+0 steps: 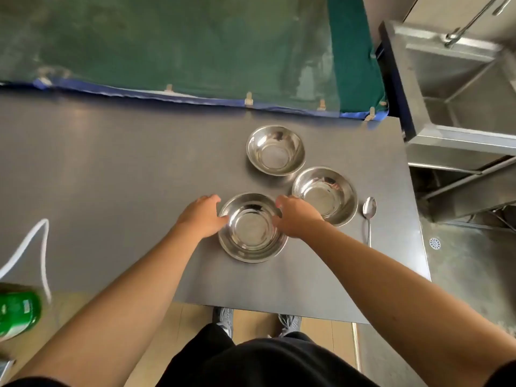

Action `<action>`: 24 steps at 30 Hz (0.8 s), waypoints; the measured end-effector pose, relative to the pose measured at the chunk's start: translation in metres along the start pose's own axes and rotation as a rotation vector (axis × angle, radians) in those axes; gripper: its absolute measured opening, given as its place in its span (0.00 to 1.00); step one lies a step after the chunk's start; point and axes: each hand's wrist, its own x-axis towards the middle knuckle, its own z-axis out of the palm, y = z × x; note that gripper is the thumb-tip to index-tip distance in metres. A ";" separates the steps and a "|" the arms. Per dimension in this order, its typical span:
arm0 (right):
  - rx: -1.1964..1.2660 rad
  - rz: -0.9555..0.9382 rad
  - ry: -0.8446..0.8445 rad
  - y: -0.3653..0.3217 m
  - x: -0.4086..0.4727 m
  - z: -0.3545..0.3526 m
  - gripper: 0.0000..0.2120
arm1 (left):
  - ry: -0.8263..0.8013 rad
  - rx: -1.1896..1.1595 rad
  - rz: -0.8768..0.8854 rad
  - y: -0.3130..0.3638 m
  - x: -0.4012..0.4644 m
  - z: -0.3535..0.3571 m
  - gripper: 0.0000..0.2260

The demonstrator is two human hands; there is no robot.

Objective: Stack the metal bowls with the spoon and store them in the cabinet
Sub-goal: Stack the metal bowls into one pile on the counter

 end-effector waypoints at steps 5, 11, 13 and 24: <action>0.111 0.093 0.005 -0.003 -0.006 0.019 0.23 | -0.027 -0.129 -0.055 -0.004 -0.009 0.017 0.21; 0.311 0.243 0.039 -0.003 -0.003 0.028 0.28 | -0.047 -0.241 -0.112 -0.004 -0.009 0.023 0.21; 0.363 0.274 0.009 -0.003 -0.002 0.031 0.29 | -0.051 -0.258 -0.121 -0.003 -0.008 0.023 0.22; 0.427 0.237 0.096 0.001 0.008 -0.006 0.31 | 0.063 -0.260 -0.057 0.021 0.008 -0.016 0.20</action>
